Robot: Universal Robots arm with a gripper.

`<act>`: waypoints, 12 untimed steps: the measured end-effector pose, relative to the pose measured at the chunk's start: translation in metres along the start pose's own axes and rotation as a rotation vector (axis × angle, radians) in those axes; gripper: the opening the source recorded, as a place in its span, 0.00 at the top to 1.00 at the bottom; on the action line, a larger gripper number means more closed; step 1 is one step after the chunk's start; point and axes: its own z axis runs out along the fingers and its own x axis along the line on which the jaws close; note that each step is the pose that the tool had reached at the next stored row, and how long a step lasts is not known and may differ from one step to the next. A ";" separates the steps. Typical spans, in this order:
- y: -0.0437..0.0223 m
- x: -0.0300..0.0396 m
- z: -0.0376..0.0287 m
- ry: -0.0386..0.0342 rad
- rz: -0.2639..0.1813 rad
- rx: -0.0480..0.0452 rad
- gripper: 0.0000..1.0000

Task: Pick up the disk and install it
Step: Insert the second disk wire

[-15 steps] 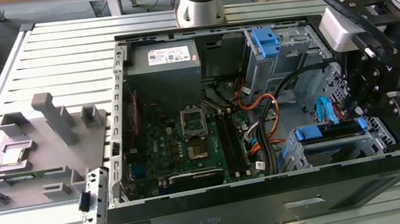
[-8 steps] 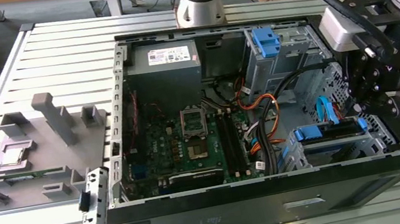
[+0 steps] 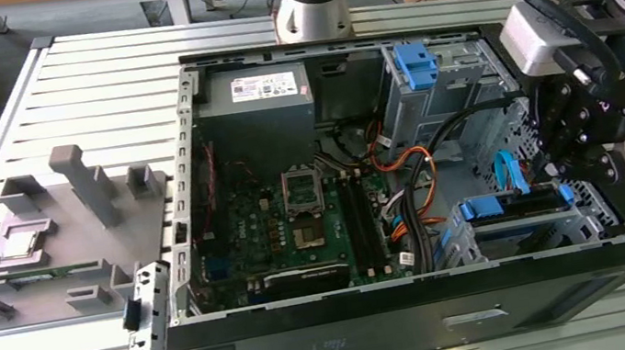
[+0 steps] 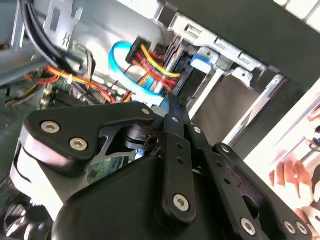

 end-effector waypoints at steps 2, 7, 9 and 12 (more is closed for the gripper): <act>0.0000 0.0000 0.0000 0.0001 0.000 -0.0003 0.89; -0.0033 -0.0001 0.0000 0.0001 0.000 -0.0004 0.89; -0.0054 -0.0001 0.0001 0.0001 0.000 -0.0004 0.89; -0.0087 -0.0003 0.0001 0.0000 0.000 -0.0004 0.89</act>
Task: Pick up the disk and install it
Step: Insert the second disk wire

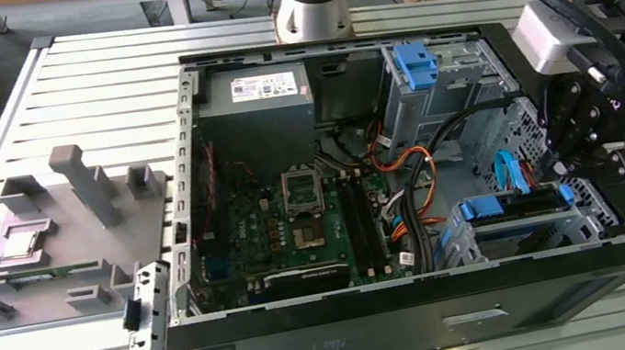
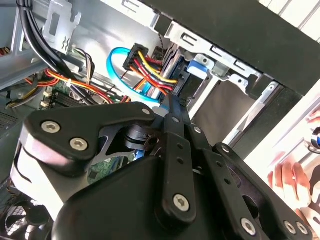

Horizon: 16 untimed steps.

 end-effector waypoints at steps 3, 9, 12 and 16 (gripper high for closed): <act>-0.0018 -0.0001 0.0000 0.0000 0.000 0.0000 0.89; -0.0020 -0.0001 -0.0019 0.0002 0.000 0.0000 0.89; -0.0020 -0.0002 -0.0030 -0.0001 0.000 0.0000 0.89; -0.0010 -0.0005 -0.0033 0.0002 0.000 0.0000 0.89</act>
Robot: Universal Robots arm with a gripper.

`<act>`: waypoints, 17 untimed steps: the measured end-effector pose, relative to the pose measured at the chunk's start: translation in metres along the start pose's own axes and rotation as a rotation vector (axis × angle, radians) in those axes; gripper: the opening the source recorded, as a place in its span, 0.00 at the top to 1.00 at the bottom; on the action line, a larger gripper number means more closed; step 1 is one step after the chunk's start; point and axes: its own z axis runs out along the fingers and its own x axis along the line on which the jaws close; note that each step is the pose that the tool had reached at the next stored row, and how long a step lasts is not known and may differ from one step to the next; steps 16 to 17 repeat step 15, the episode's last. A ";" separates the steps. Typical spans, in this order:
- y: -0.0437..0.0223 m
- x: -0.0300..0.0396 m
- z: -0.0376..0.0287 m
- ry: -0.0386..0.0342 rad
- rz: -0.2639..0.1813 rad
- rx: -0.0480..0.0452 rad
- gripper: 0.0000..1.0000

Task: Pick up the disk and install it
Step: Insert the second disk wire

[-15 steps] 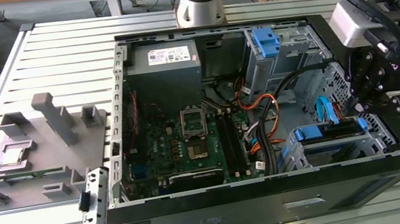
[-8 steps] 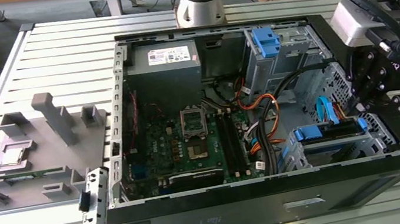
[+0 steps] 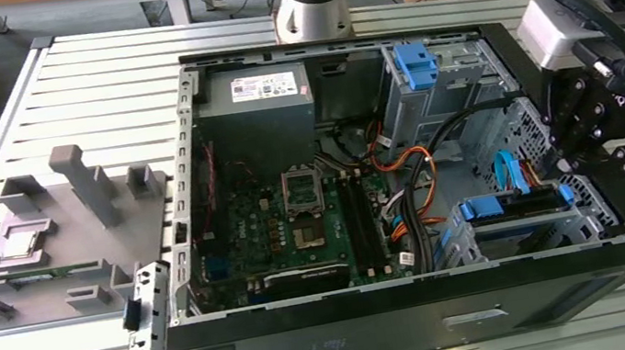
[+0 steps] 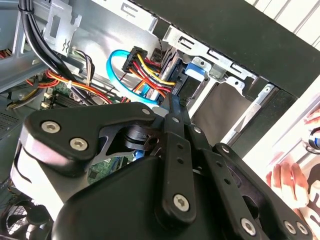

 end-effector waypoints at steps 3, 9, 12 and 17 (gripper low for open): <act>0.0031 -0.0003 0.0001 -0.0006 0.000 0.0000 0.89; 0.0032 -0.0008 -0.0036 -0.0008 0.000 0.0000 0.89; 0.0032 -0.0012 -0.0038 -0.0006 0.000 -0.0001 0.89; 0.0032 -0.0016 -0.0037 -0.0006 0.001 0.0000 0.89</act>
